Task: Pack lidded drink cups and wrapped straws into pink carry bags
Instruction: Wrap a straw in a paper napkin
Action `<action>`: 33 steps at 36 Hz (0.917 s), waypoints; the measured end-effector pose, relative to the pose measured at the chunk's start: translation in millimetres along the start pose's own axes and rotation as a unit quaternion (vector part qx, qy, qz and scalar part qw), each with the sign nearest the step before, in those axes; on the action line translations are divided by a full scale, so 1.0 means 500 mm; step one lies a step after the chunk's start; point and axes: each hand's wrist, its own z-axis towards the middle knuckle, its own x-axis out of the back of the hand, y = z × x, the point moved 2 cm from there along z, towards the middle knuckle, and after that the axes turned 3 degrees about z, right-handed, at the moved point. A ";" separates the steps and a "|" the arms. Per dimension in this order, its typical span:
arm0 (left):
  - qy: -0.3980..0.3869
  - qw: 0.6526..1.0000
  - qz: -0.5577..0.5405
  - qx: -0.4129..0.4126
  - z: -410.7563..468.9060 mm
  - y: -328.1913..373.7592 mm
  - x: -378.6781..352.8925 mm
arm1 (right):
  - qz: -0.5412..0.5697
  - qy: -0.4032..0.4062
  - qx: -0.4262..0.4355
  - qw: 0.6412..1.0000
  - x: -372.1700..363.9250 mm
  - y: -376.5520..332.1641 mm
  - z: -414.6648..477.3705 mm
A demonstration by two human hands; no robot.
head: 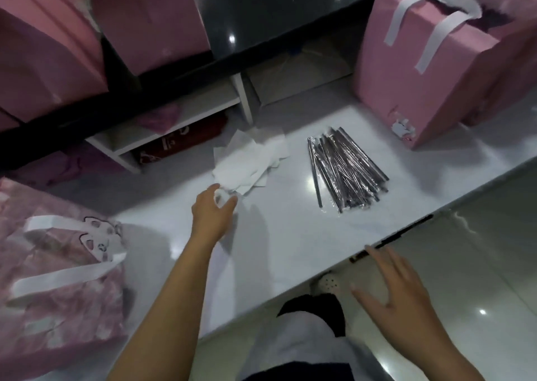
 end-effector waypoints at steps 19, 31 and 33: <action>0.147 0.937 -0.283 0.143 0.138 0.025 0.004 | 0.046 -0.059 0.057 0.996 0.128 -0.097 0.288; 0.261 0.951 -0.162 0.048 -0.029 0.113 0.033 | 0.005 -0.187 0.195 0.963 0.113 -0.194 0.356; 0.245 0.956 -0.155 0.038 -0.071 0.137 0.033 | 0.009 -0.200 0.223 0.954 0.120 -0.213 0.361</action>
